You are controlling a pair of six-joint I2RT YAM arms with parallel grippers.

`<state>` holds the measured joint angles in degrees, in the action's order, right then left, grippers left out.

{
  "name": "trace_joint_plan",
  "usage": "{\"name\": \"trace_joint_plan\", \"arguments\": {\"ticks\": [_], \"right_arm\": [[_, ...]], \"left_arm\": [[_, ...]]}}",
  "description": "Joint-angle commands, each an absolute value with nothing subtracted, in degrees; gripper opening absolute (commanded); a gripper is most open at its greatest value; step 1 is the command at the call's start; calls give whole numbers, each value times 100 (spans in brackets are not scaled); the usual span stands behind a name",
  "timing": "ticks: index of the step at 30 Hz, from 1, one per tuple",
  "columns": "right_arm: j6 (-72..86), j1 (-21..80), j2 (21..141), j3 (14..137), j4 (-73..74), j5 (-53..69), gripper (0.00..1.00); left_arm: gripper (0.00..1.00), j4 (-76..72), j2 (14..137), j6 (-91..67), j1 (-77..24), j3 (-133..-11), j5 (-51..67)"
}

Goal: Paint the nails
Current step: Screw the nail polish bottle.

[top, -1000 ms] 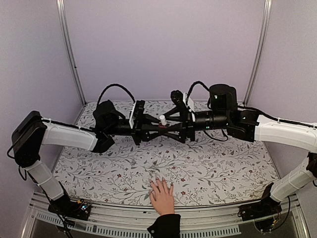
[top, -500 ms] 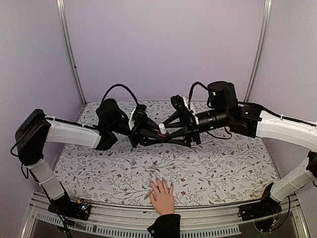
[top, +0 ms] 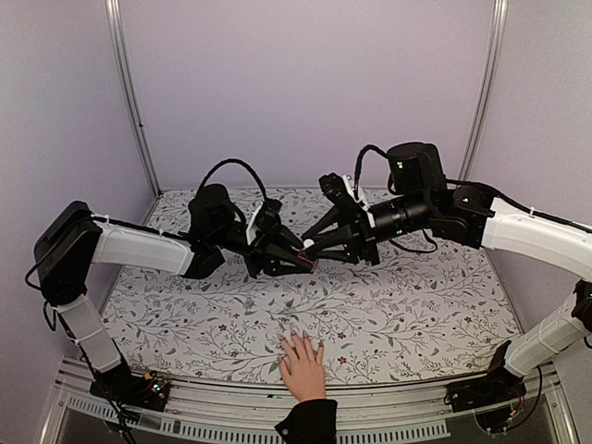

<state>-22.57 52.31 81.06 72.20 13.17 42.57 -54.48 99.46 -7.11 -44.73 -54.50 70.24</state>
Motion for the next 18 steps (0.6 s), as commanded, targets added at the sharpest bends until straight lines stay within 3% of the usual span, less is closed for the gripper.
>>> {"name": "trace_joint_plan", "arguments": {"ticks": [1, 5, 18], "right_arm": [[-2337, 5222, 8209, 7393, 1518, 4441, 18], [-2363, 5225, 8258, 7370, 1518, 4456, 8], [-2265, 5221, 8398, 7158, 1302, 3835, 4]], "left_arm": [[0, -5378, 9992, -634, -4509, -5607, 7042], [0, -5425, 9961, -629, -4503, -5593, 6975], [0, -6224, 9762, -983, -4399, -5290, 6043]]}}
